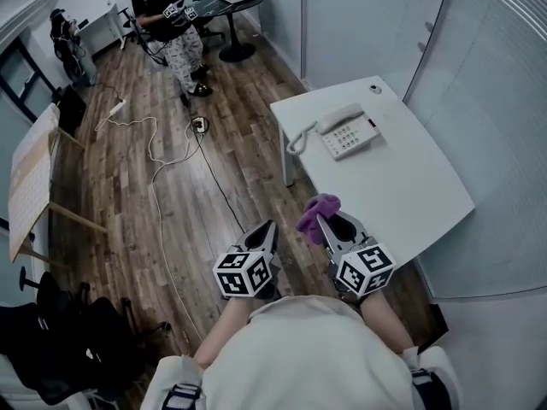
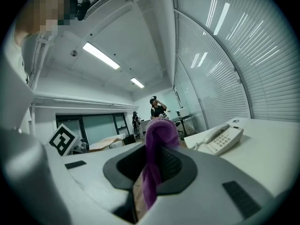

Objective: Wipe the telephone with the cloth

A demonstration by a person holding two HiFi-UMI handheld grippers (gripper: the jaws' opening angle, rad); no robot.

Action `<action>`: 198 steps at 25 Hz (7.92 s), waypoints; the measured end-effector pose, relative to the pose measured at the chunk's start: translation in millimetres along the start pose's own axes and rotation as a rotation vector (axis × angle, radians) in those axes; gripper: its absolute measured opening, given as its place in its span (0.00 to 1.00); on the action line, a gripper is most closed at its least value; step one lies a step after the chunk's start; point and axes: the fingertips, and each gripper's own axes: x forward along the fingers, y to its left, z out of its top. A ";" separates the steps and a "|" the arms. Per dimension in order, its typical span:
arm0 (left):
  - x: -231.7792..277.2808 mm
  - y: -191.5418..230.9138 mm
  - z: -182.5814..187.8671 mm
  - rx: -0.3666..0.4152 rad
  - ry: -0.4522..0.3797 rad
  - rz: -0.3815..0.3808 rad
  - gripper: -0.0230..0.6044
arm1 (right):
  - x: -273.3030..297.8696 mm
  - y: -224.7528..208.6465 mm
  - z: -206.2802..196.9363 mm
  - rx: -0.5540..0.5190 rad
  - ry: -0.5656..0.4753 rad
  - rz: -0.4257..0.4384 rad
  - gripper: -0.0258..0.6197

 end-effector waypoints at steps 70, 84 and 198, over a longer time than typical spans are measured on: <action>366.6 54.1 144.5 0.137 0.262 -0.300 0.07 | 189.8 -340.6 119.1 0.014 -0.113 -0.516 0.14; 433.4 61.7 156.3 0.173 0.338 -0.381 0.07 | 223.8 -412.9 115.0 0.000 -0.073 -0.649 0.14; 372.0 76.5 126.4 0.139 0.299 -0.256 0.07 | 283.1 -305.4 -4.2 0.098 0.149 -0.364 0.14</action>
